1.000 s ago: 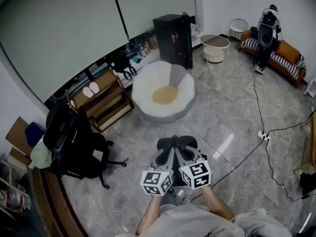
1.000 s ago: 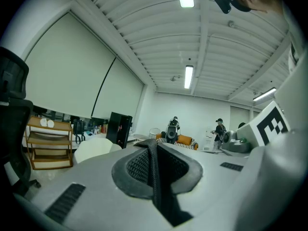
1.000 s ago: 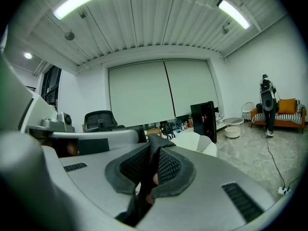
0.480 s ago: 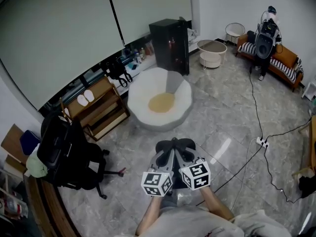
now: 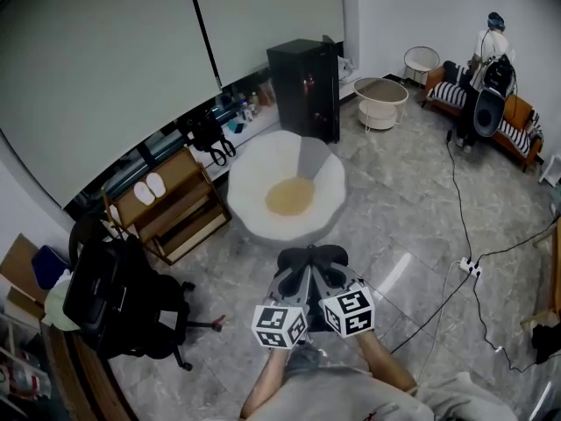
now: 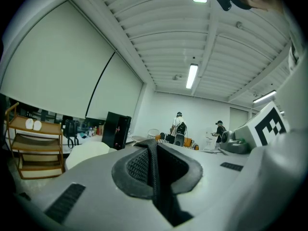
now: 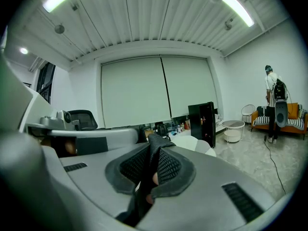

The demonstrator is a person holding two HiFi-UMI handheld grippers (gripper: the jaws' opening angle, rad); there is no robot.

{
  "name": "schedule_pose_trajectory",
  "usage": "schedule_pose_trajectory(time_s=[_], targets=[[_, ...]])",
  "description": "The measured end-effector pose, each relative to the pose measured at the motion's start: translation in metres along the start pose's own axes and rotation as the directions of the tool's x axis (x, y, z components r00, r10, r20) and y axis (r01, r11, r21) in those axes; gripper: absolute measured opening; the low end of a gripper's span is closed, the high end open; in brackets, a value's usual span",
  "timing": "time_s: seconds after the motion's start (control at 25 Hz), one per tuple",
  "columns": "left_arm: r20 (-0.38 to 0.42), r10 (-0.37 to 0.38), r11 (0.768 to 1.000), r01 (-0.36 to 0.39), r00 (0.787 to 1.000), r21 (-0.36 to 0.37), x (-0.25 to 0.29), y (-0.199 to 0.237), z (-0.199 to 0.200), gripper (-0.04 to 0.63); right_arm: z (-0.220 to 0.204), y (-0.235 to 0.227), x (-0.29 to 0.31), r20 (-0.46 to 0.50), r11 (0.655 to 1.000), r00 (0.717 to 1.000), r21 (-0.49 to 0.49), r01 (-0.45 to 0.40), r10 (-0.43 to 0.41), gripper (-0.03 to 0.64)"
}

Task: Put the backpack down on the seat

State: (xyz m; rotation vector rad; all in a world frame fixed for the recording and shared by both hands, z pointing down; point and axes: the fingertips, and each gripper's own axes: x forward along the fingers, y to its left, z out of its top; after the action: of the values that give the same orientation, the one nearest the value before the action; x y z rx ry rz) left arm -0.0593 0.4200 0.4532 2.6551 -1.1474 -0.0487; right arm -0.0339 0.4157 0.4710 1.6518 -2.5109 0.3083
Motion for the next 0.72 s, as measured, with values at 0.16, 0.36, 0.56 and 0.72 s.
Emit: schedule_pose_trajectory(time_s=[0.16, 0.36, 0.56, 0.72], targets=[[0.007, -0.012, 1.0, 0.012, 1.0, 0.008, 0.028, 0.028, 0.018, 0.046, 0.019, -0.012, 0.037, 0.007, 1.0, 1.0, -0.007, 0.006, -0.006, 0.043], [0.01, -0.029, 1.0, 0.028, 1.0, 0.012, 0.06, 0.063, 0.036, 0.046, 0.038, -0.026, 0.084, 0.013, 1.0, 1.0, -0.013, 0.019, -0.019, 0.043], [0.002, -0.042, 0.999, 0.042, 0.999, 0.006, 0.083, 0.103, 0.043, 0.046, 0.044, -0.031, 0.129, 0.014, 0.999, 0.999, -0.005, 0.039, -0.039, 0.043], [-0.007, -0.058, 0.998, 0.058, 0.998, 0.013, 0.096, 0.126, 0.044, 0.046, 0.044, -0.034, 0.155, 0.017, 0.998, 0.998, 0.004, 0.056, -0.056, 0.043]])
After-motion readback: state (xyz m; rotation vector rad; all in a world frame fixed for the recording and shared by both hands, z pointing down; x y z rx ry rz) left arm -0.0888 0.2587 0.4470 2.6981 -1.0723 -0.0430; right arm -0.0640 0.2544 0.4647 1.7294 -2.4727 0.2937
